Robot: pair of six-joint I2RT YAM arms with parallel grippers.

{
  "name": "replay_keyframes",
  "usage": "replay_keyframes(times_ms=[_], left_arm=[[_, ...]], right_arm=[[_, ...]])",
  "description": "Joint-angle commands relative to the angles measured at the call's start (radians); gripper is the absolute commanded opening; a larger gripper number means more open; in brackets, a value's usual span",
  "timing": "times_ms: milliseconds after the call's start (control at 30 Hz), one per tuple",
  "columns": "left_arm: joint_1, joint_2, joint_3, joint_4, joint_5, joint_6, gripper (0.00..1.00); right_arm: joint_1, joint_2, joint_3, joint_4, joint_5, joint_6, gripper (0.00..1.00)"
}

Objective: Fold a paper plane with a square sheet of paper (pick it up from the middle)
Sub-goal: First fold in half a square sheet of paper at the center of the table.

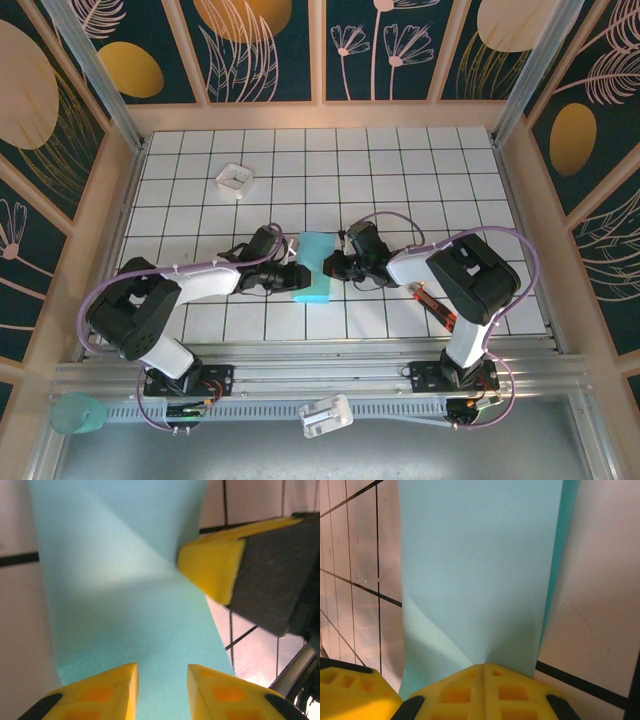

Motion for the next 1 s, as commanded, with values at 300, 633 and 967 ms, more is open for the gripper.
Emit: replay_keyframes(times_ms=[300, 633, 967], left_arm=[[-0.001, -0.04, -0.048, -0.096, -0.041, 0.053, 0.32], [-0.002, -0.053, -0.088, -0.039, 0.027, 0.005, 0.32], [-0.001, -0.076, -0.099, -0.161, -0.07, 0.061, 0.28]], right_arm=[[-0.012, 0.064, -0.068, -0.277, 0.15, -0.049, 0.0], [-0.012, 0.062, -0.058, -0.282, 0.153, -0.052, 0.0], [-0.012, 0.051, -0.066, -0.293, 0.16, -0.057, 0.0]])
